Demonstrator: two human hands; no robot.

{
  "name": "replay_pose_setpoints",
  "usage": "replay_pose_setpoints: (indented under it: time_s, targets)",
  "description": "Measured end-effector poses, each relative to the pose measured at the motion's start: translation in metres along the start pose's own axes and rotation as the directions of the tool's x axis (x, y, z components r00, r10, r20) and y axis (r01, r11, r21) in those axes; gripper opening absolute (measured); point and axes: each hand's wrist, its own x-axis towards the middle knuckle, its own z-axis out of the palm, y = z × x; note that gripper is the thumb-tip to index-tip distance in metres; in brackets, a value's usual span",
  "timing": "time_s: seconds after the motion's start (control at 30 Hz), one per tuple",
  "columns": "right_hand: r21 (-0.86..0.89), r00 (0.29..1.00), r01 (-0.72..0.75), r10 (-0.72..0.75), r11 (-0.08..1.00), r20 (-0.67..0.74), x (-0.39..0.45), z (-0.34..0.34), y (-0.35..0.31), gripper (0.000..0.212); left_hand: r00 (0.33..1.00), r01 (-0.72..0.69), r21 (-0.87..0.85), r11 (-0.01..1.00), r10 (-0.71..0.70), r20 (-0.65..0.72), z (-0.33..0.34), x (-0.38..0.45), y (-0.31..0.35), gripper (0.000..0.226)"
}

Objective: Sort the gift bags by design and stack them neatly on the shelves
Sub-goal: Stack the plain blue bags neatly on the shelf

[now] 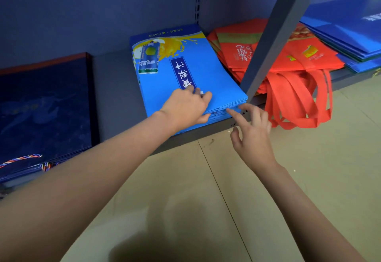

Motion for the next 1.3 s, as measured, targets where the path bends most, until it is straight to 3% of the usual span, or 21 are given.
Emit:
replay_pose_setpoints:
  time_s: [0.07,0.2,0.27,0.53,0.73,0.87,1.13,1.3]
  targets:
    - [-0.029,0.999,0.010,-0.008,1.000,0.054,-0.002,0.004,0.002,0.057,0.999,0.038,0.033,0.999,-0.039,0.008,0.003,-0.003,0.003,0.054]
    - [-0.119,0.987,0.056,-0.037,0.991,0.155,-0.022,0.013,0.014,0.081,0.996,0.076,-0.114,0.991,-0.081,-0.042,0.010,-0.006,0.003,0.063]
    - [-0.096,0.987,0.039,-0.023,0.995,0.162,-0.028,0.017,0.015,0.088,0.994,0.097,-0.179,0.979,-0.085,0.073,0.008,-0.008,0.002,0.065]
    - [-0.073,0.985,0.015,-0.002,0.997,0.172,-0.025,0.020,0.005,0.093,0.988,0.132,-0.287,0.949,-0.103,0.114,-0.003,-0.011,-0.003,0.066]
    - [-0.063,0.981,-0.021,0.033,0.998,0.194,-0.028,0.022,0.006,0.087,0.977,0.212,-0.443,0.871,-0.178,0.117,0.002,-0.011,0.000,0.060]
    - [-0.063,0.967,-0.061,0.075,0.996,0.245,-0.027,0.018,0.012,0.082,0.983,0.177,-0.437,0.882,-0.135,0.124,-0.001,-0.009,-0.007,0.057]
    - [-0.018,0.962,-0.009,0.014,1.000,0.274,-0.026,0.019,0.007,0.081,0.983,0.173,-0.340,0.924,-0.141,0.117,-0.001,-0.012,0.001,0.064]
    - [-0.067,0.937,-0.037,0.058,0.997,0.344,-0.022,0.012,0.006,0.080,0.994,0.081,-0.258,0.963,-0.060,0.088,0.005,-0.015,0.000,0.069]
